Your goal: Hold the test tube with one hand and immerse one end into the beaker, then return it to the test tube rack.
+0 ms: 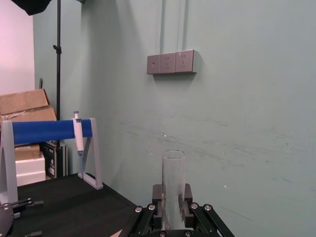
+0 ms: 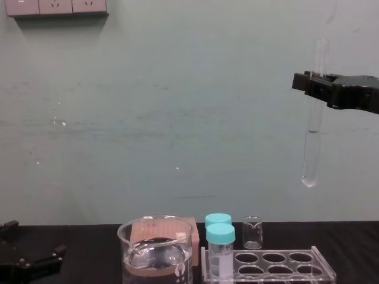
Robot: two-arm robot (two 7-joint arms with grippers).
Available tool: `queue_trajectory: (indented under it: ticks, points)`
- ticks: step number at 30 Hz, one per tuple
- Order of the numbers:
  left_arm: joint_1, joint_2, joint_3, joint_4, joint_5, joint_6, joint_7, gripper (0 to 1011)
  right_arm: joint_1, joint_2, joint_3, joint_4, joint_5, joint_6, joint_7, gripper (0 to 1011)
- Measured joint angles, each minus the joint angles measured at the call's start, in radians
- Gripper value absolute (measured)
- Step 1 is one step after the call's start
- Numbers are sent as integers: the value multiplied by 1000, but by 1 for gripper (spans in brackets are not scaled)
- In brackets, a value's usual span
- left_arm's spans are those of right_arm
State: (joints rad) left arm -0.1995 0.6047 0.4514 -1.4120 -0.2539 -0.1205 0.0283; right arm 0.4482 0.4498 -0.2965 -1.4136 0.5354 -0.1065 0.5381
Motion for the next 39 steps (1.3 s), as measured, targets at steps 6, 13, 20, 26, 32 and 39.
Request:
queue_trajectory:
  ticks: [6, 13, 20, 26, 32, 39]
  points:
    - [0, 0, 0, 0, 0, 0, 0, 1000, -2, 1, -1, -2, -1, 0, 0, 225]
    - [0, 0, 0, 0, 0, 0, 0, 1000, 0, 0, -4, 0, -1, 0, 1, 225]
    - [0, 0, 0, 0, 0, 0, 0, 1000, 3, -1, -6, 6, -1, 0, 3, 226]
    - [0, 0, 0, 0, 0, 0, 0, 1000, 4, -2, -6, 8, -1, 0, 3, 226]
    - [0, 0, 0, 0, 0, 0, 0, 1000, 5, -1, -6, 9, -1, 0, 4, 225]
    - [0, 0, 0, 0, 0, 0, 0, 1000, 2, -1, -6, 7, -1, 0, 2, 226]
